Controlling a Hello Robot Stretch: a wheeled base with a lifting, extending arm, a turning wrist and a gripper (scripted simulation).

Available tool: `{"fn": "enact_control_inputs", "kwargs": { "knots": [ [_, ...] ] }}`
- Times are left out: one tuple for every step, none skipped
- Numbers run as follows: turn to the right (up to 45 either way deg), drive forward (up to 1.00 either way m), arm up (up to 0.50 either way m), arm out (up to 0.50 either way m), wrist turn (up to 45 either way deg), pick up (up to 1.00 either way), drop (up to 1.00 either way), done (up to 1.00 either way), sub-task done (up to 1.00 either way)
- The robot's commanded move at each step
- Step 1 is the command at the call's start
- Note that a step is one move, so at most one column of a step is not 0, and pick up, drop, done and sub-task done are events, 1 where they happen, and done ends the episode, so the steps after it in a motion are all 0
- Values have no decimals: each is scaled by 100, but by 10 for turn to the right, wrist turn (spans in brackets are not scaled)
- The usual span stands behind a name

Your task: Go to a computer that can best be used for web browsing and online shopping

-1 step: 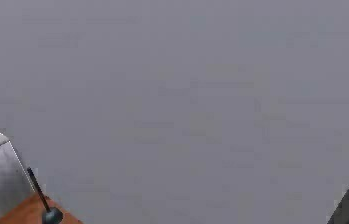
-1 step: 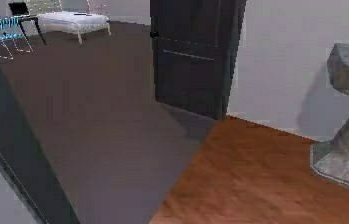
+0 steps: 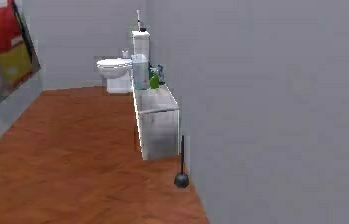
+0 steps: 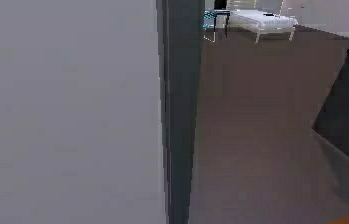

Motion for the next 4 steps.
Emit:
{"fn": "enact_control_inputs", "kwargs": {
  "knots": [
    [-450,0,0,0,0,0,0,0,0],
    [-450,0,0,0,0,0,0,0,0],
    [-120,0,0,0,0,0,0,0,0],
    [0,15,0,0,0,0,0,0,0]
  ]
}}
